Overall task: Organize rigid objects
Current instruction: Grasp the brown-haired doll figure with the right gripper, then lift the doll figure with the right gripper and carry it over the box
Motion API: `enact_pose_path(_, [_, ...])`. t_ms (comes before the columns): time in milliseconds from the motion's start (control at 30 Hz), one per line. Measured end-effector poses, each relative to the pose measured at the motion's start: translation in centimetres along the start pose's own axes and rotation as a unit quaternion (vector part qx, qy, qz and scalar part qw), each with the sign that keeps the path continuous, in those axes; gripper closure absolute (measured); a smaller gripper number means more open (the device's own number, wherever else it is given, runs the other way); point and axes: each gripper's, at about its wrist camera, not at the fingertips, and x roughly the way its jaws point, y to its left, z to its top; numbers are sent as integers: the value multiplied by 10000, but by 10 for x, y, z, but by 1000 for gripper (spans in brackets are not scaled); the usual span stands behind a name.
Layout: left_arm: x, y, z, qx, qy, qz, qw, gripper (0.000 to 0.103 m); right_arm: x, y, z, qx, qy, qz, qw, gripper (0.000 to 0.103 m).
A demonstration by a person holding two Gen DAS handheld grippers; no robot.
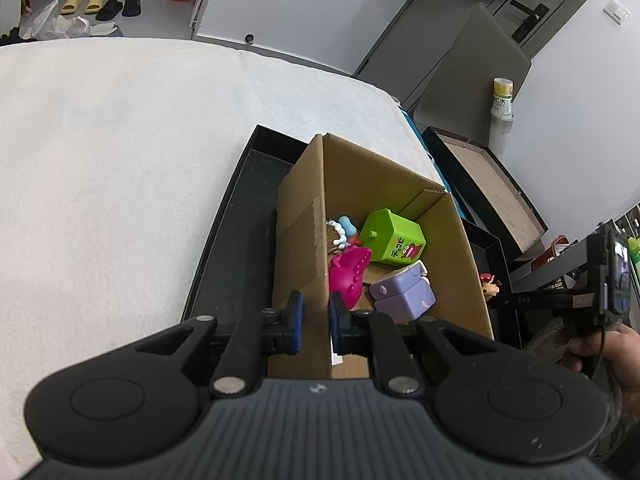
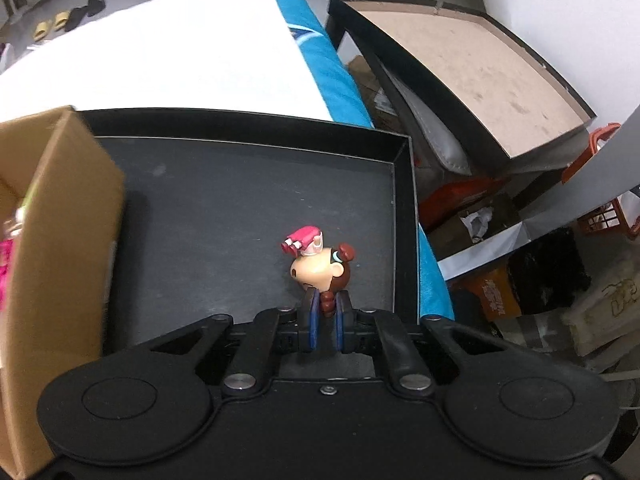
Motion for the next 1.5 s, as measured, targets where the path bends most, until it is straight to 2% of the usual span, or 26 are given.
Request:
enact_pose_path(133, [-1,0,-1,16,3,-6,10000,90,-9,0,0,-30,22,56,10000,94])
enact_pose_path(267, [-1,1,-2,-5,9,-34,10000,90,-15,-9,6,281,-26,124,9995,91])
enact_pose_path(333, [0,1,-1,-2,10,-37,10000,90,-17,-13,9,385,-76,116,9992,77])
enact_pose_path(367, [0,1,-1,-2,11,-36,10000,90,-18,-14,10,417,-94,98,9990,62])
enact_pose_path(433, [0,1,-1,-13,13,-37,10000,90,-17,-16,10,474,-152,21,9988,53])
enact_pose_path(700, [1,2,0,-16,7,-34,10000,90,4,-11,8,492,2,-47,9988,50])
enact_pose_path(800, [0,2,0,-33,17,-31,10000,90,11,-7,7,454,38,-212,9987,49])
enact_pose_path(867, [0,2,0,-20,10,-22,10000,90,17,-5,6,451,102,-279,9985,51])
enact_pose_path(900, [0,2,-1,-7,5,-16,10000,90,19,-5,6,441,105,-333,9984,60])
enact_pose_path(933, [0,2,-1,-12,6,-20,10000,90,20,-3,6,416,96,-376,9984,62])
enact_pose_path(1400, [0,1,0,9,15,-19,10000,90,7,15,-13,232,348,15,9991,63])
enact_pose_path(1500, [0,1,0,17,14,-20,10000,90,8,22,-19,207,489,146,9985,65])
